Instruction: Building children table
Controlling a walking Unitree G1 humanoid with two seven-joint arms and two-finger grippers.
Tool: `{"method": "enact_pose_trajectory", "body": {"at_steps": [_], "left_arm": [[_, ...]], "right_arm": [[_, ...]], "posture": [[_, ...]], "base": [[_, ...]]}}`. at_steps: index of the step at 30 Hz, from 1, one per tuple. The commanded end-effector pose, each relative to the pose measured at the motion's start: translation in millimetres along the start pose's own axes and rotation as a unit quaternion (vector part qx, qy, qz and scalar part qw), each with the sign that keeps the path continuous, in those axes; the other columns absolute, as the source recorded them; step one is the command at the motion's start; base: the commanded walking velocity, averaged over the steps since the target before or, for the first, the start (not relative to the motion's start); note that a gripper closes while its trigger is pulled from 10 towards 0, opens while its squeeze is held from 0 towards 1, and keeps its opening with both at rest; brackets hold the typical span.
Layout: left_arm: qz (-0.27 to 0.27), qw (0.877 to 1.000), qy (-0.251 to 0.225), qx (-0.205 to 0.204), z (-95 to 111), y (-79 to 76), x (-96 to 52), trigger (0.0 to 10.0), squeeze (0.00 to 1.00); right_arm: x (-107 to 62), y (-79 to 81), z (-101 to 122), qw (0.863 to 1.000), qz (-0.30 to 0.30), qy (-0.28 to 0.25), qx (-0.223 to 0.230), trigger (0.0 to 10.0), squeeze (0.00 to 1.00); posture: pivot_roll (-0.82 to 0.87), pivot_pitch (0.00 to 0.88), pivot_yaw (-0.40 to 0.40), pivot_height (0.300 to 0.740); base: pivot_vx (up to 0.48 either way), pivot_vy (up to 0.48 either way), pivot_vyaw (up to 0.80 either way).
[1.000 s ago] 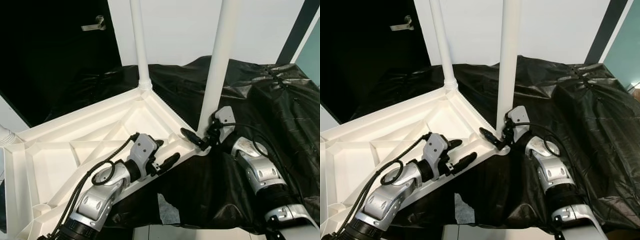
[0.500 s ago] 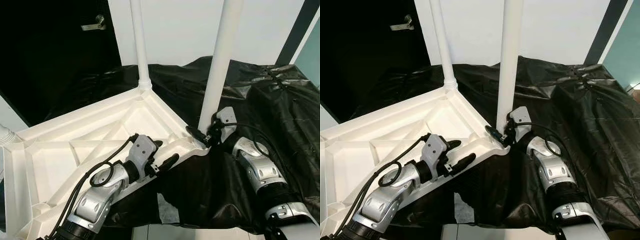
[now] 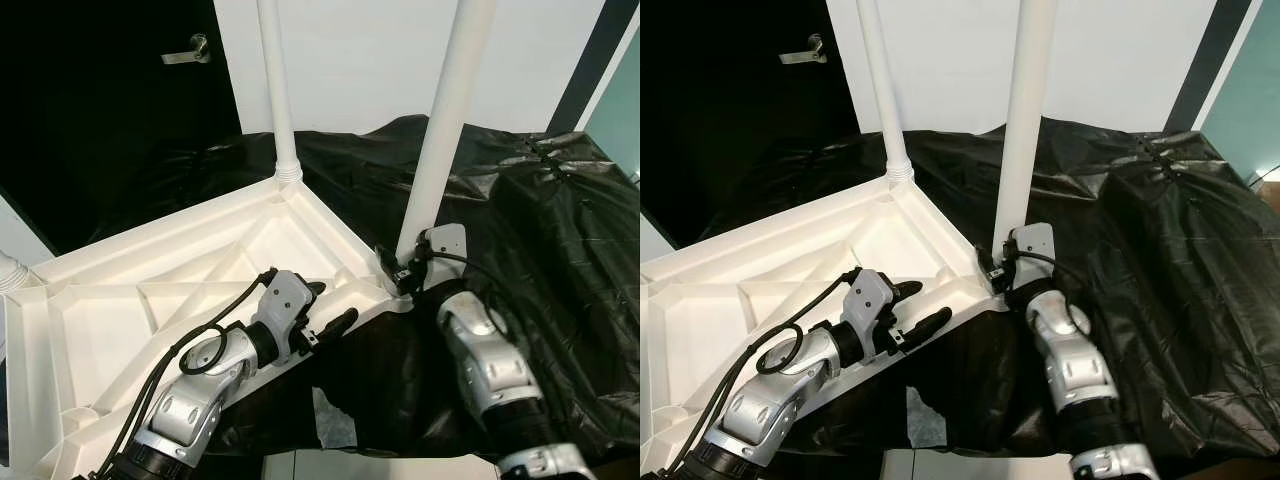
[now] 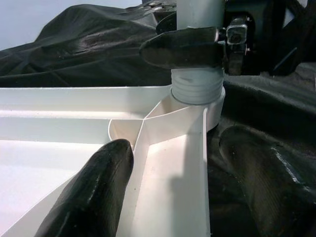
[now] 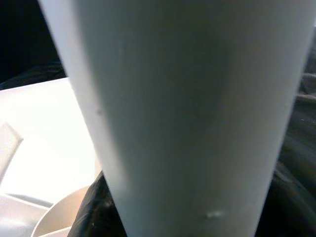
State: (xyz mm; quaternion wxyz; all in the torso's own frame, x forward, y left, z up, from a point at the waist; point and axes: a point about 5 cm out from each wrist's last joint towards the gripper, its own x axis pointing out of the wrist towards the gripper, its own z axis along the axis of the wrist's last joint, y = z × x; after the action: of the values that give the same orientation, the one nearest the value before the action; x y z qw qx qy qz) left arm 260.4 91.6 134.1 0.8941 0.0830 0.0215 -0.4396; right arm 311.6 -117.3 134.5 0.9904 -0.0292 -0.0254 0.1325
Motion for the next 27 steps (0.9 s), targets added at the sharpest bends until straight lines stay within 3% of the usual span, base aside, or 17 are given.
{"method": "enact_pose_trajectory", "body": {"at_steps": [1, 5, 14, 16, 17, 24, 27], "left_arm": [[-0.029, 1.000, 0.002, 0.005, 1.4, -2.9, -1.0, 10.0, 0.00], [-0.028, 1.000, 0.000, 0.004, 2.3, -2.2, -1.2, 10.0, 0.00], [-0.033, 0.999, -0.001, 0.003, 2.8, -4.0, -0.5, 10.0, 0.00], [-0.031, 1.000, -0.002, 0.003, 3.9, -2.5, -0.8, 10.0, 0.00], [-0.031, 1.000, -0.002, 0.003, 4.3, -2.3, -0.9, 10.0, 0.00], [-0.031, 1.000, -0.002, 0.004, 4.5, -2.4, -1.3, 10.0, 0.00], [-0.025, 1.000, 0.000, 0.007, 4.3, 0.6, -2.9, 10.0, 0.00]], "right_arm": [[-4.9, 4.7, -16.2, 0.999, -0.024, 0.040, 0.022, 10.0, 0.00], [-5.4, 11.0, -14.6, 0.997, -0.064, 0.036, 0.038, 10.0, 0.00], [-6.8, 15.9, -4.8, 0.996, -0.072, 0.020, 0.050, 10.0, 0.00], [-7.6, 16.2, -2.6, 0.997, -0.062, 0.014, 0.049, 10.0, 0.89], [-8.4, 16.0, -1.0, 0.997, -0.059, 0.010, 0.048, 10.0, 1.00], [-9.8, 14.6, 1.4, 0.998, -0.046, 0.003, 0.045, 10.0, 1.00], [-15.9, 3.1, 5.4, 0.999, -0.006, -0.012, 0.036, 10.0, 1.00]], "posture": [[0.00, 0.000, 0.012, 0.740], [0.00, 0.000, 0.015, 0.740], [-0.01, 0.000, 0.020, 0.740], [0.00, 0.000, 0.020, 0.740], [0.00, 0.000, 0.020, 0.740], [0.00, 0.000, 0.019, 0.740], [0.00, 0.000, 0.014, 0.740]], "base": [[0.000, 0.000, 0.00], [0.000, 0.000, 0.00], [0.000, 0.000, 0.00], [0.000, 0.000, 0.00], [0.000, 0.000, 0.00], [0.000, 0.000, 0.00], [0.000, 0.000, 0.00]]}}
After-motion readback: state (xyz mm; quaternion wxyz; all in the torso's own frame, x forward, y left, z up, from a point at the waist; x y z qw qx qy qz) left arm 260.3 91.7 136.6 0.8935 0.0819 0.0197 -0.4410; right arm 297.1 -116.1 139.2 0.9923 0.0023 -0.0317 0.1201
